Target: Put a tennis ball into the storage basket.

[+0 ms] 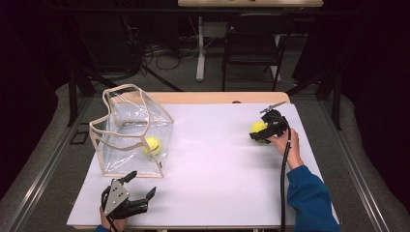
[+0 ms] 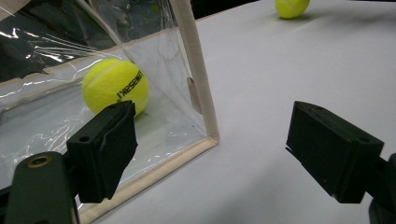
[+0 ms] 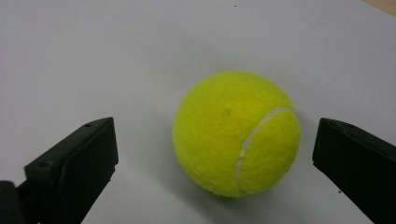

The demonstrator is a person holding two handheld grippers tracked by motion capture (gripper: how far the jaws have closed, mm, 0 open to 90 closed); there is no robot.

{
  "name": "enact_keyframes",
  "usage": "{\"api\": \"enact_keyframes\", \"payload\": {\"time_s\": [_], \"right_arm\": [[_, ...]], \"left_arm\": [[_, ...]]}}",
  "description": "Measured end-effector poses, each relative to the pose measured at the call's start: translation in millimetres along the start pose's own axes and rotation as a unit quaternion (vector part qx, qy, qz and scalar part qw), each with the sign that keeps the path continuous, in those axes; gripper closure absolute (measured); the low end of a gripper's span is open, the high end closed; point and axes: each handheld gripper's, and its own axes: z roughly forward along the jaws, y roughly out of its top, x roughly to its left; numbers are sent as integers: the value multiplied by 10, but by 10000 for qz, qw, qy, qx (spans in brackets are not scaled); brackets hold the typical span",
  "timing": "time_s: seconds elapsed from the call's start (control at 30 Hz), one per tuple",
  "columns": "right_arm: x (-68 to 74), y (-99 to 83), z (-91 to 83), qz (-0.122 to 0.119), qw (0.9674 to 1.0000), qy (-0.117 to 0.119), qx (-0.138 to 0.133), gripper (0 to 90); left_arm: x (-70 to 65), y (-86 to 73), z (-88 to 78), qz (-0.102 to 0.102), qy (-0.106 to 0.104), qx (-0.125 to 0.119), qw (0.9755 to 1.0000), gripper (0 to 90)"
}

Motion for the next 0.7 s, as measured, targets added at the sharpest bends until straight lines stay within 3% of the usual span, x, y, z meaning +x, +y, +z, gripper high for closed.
{"api": "enact_keyframes", "payload": {"time_s": [0.47, 0.7], "right_arm": [[-69, -30, 93, 141, 9997, -89, 184, 2], [-74, -42, 150, 189, 9994, -92, 273, 79]], "left_arm": [[-1, 1, -1, 10, -9, -18, 10000, 162], [-2, -1, -1, -8, 0, -8, 10000, 162]]}}
